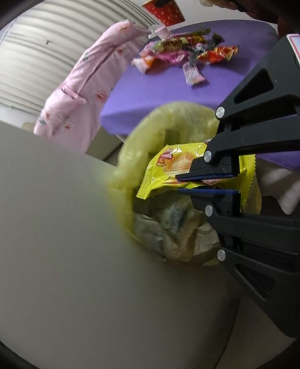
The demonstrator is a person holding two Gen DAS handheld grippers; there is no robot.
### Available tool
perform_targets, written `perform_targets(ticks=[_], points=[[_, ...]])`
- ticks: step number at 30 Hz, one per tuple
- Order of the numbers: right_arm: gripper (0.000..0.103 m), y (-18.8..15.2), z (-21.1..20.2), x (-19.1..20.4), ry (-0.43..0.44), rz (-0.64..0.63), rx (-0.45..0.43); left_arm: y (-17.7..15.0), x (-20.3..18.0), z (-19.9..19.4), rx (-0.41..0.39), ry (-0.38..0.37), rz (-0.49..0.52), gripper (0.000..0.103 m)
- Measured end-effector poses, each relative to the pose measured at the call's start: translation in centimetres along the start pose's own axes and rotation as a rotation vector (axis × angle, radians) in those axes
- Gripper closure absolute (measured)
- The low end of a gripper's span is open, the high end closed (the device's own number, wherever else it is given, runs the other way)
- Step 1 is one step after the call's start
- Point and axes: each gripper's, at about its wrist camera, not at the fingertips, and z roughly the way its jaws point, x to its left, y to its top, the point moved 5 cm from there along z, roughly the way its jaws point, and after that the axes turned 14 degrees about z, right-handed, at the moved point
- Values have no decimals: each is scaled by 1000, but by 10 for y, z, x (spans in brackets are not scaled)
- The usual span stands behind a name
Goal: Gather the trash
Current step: 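Carry the yellow packet to the yellow trash bag and release it with the left tool, then lower the red-gold cup into the trash bag and open the right tool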
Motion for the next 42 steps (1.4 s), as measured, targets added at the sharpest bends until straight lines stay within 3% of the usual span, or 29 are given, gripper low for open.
perform_targets(ticks=[4, 9, 13, 15, 16, 19, 25, 30, 36, 42], points=[[48, -5, 6, 1, -6, -6, 20, 0, -6, 35, 43, -8, -4, 97], [48, -9, 10, -5, -37, -15, 28, 6, -38, 83, 112, -11, 90, 97], [48, -10, 12, -14, -52, -2, 39, 5, -41, 98, 128, 14, 100, 97], [48, -12, 14, -17, -56, 1, 45, 4, -34, 95, 118, 4, 64, 91], [48, -12, 15, -17, -56, 2, 47, 3, -30, 93, 115, -6, 52, 81], [48, -13, 19, -13, -44, 3, 55, 1, -17, 74, 76, -24, 10, 63], [48, -5, 27, 28, 44, -38, 57, 0, 20, -8, -110, 72, -66, 53], [47, -6, 44, 101, 233, -111, 94, 2, 34, -71, -270, 206, -77, 45], [47, -27, 87, 196, 427, -158, 237, -10, 48, -112, -335, 289, -105, 41], [45, -49, 128, 252, 478, -207, 317, -23, 65, -122, -343, 272, -168, 41]])
